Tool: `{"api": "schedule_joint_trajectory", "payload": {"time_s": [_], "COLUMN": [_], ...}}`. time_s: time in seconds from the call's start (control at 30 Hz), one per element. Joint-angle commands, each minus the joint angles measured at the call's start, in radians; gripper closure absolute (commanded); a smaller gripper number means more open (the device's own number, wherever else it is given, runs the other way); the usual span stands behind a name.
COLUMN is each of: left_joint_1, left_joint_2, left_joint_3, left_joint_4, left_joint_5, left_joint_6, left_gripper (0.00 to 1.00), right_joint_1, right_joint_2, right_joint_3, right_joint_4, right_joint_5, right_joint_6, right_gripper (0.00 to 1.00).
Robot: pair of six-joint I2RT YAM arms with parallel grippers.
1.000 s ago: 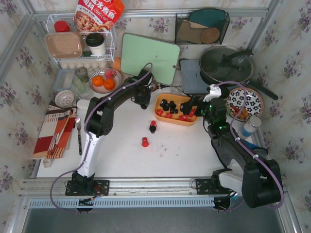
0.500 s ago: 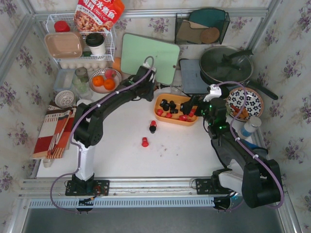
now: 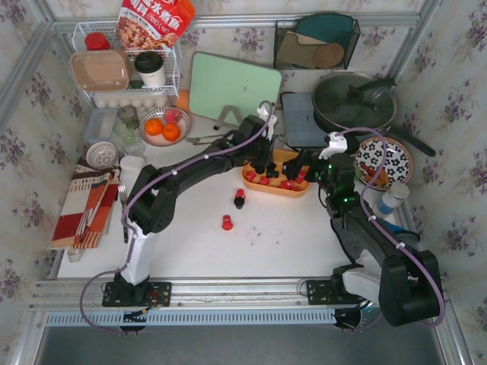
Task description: Mix the coffee capsules in the storage basket
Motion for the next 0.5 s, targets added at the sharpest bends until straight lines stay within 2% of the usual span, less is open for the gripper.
{"api": "schedule_joint_trajectory", "payload": {"time_s": [0.0, 0.1, 0.2, 0.37, 0.47], "left_joint_1": [-0.004, -0.004, -0.004, -0.004, -0.003], "left_joint_2": [0.028, 0.059, 0.098, 0.09, 0.048], "left_joint_3": [-0.012, -0.019, 0.013, 0.001, -0.025], "left_joint_4": [0.173, 0.254, 0.251, 0.242, 0.245], "left_joint_5": [0.073, 0.143, 0.164, 0.143, 0.112], "left_joint_6": [-0.062, -0.101, -0.119, -0.115, -0.088], "left_gripper": [0.69, 0.68, 0.63, 0.41, 0.39], "right_joint_1": [0.001, 0.0, 0.001, 0.001, 0.0], "right_joint_2": [-0.007, -0.009, -0.01, -0.012, -0.011], "right_joint_3": [0.003, 0.002, 0.003, 0.003, 0.002], "right_joint_4": [0.007, 0.008, 0.006, 0.004, 0.006], "right_joint_5": [0.01, 0.011, 0.013, 0.013, 0.014], "right_joint_6": [0.006, 0.006, 0.006, 0.005, 0.006], "right_gripper": [0.0, 0.0, 0.0, 0.0, 0.0]}}
